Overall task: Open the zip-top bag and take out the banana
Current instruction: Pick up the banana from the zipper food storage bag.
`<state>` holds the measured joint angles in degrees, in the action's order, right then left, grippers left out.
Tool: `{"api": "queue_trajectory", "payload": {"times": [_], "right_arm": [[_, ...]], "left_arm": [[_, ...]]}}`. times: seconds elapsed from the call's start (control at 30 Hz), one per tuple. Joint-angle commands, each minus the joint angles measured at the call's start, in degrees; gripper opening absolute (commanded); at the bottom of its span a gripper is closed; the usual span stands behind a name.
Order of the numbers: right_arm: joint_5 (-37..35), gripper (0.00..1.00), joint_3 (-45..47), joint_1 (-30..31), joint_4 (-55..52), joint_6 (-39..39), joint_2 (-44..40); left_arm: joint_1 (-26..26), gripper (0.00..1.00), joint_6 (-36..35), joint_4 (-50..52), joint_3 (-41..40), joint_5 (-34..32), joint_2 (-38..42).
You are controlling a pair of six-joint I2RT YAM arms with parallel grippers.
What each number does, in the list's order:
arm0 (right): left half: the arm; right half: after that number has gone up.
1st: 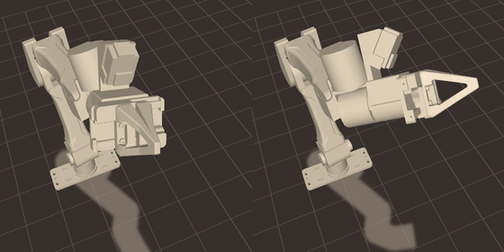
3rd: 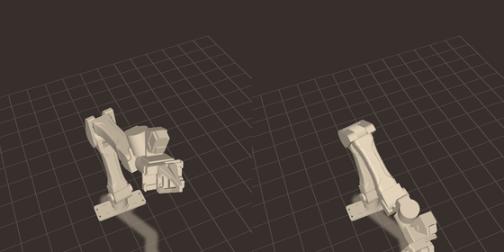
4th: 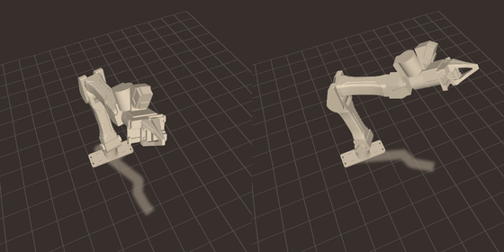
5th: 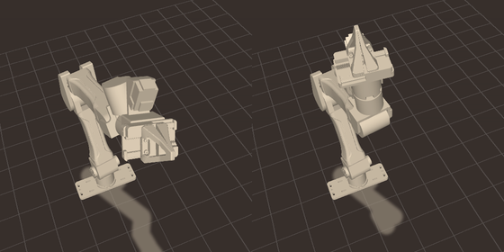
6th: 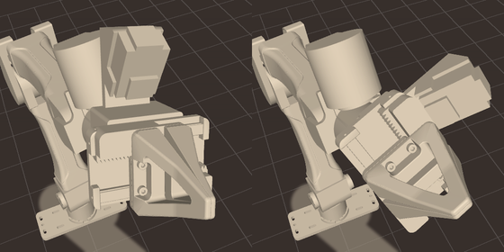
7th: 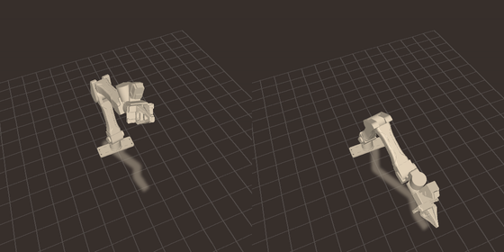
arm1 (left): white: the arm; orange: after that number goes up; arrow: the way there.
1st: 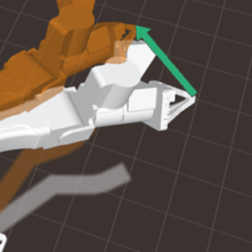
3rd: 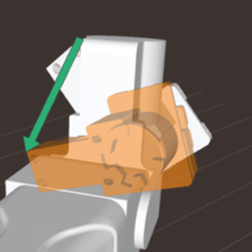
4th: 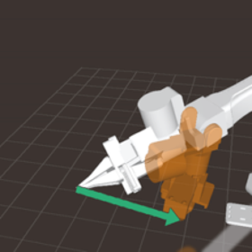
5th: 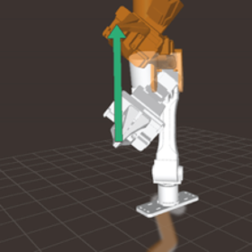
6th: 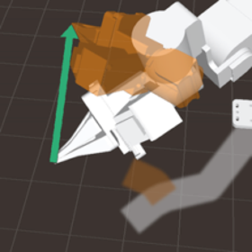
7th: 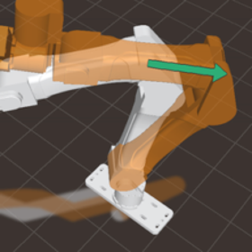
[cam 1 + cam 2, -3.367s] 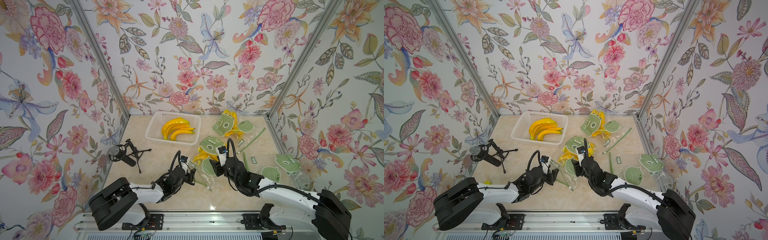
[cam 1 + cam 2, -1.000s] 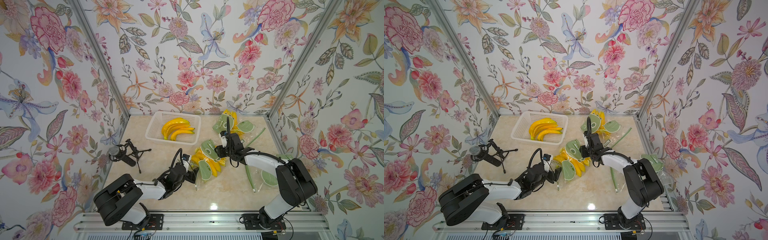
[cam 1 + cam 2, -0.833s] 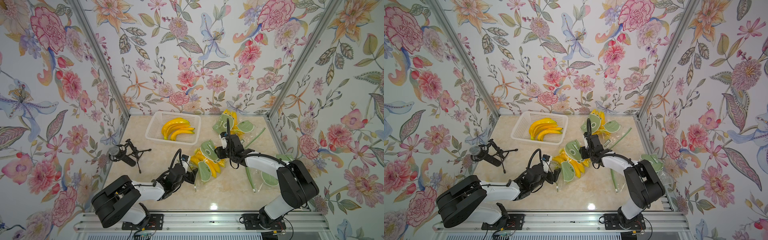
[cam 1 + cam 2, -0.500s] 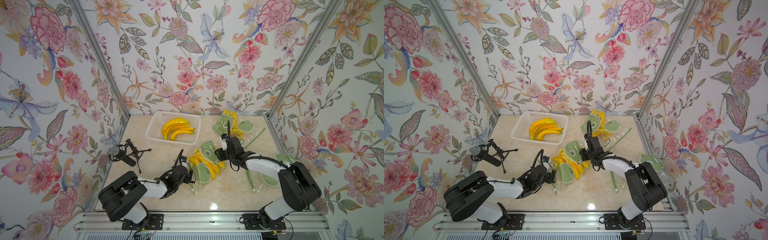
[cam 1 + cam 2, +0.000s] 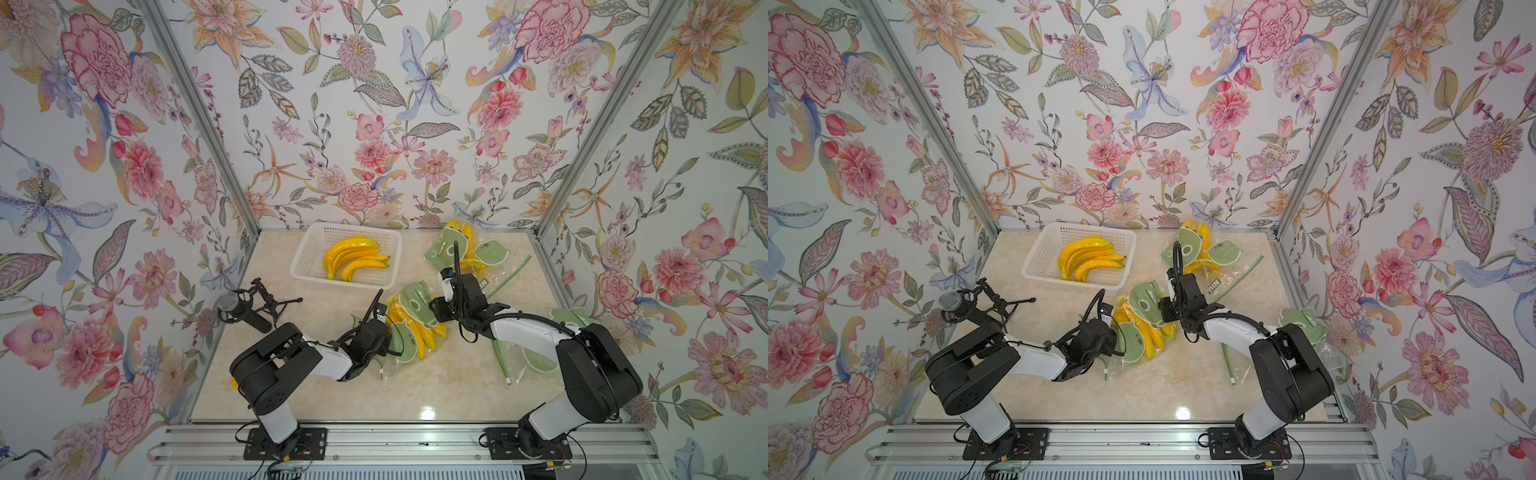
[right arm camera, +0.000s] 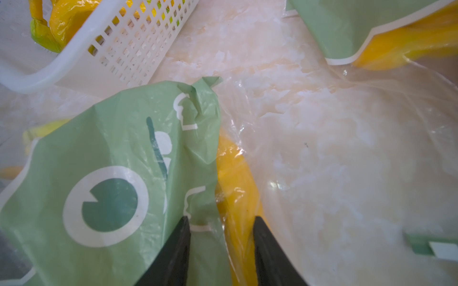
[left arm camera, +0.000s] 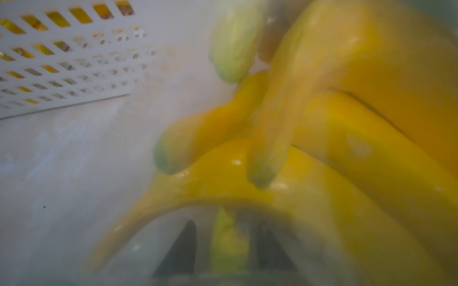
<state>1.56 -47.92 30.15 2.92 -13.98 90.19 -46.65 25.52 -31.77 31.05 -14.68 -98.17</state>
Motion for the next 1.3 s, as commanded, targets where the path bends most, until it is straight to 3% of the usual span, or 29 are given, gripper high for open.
{"api": "queue_trajectory", "payload": {"times": [0.0,0.2,0.4,0.63,0.77,0.87,0.93,1.03,1.27], "right_arm": [[1.7,0.42,1.8,-1.4,-0.6,-1.6,-1.4],[8.0,0.48,2.6,-5.5,0.7,-2.1,-5.0],[15.4,0.61,0.6,-8.0,3.6,-3.3,-3.1],[15.0,0.64,-4.6,-8.8,3.6,-3.7,6.0],[16.6,0.51,-6.4,-8.8,3.6,-4.3,8.8],[15.9,0.22,-5.5,-8.8,4.3,-4.7,7.7],[13.4,0.08,-4.0,-9.0,4.6,-5.0,5.8],[9.1,0.01,-1.6,-9.4,4.5,-5.1,2.2],[3.2,0.0,2.5,-10.0,4.0,-6.2,-4.9]], "left_arm": [[0.5,0.27,-0.4,-2.0,-0.9,-1.0,0.1],[0.5,0.06,-2.2,-4.2,-4.3,1.6,2.9],[-0.6,0.04,-5.7,-4.2,-5.0,3.7,5.9],[-1.0,0.02,-7.4,-3.9,-5.3,5.1,8.0],[-1.1,0.02,-7.6,-3.3,-4.9,5.1,8.0],[-1.2,0.02,-7.5,-1.7,-4.3,4.2,8.0],[-1.2,0.02,-7.0,0.5,-3.8,2.5,10.4],[-1.6,0.02,-6.2,8.4,-1.1,-3.0,11.3],[-2.6,0.02,-6.3,19.7,0.6,-10.4,17.0]]}}
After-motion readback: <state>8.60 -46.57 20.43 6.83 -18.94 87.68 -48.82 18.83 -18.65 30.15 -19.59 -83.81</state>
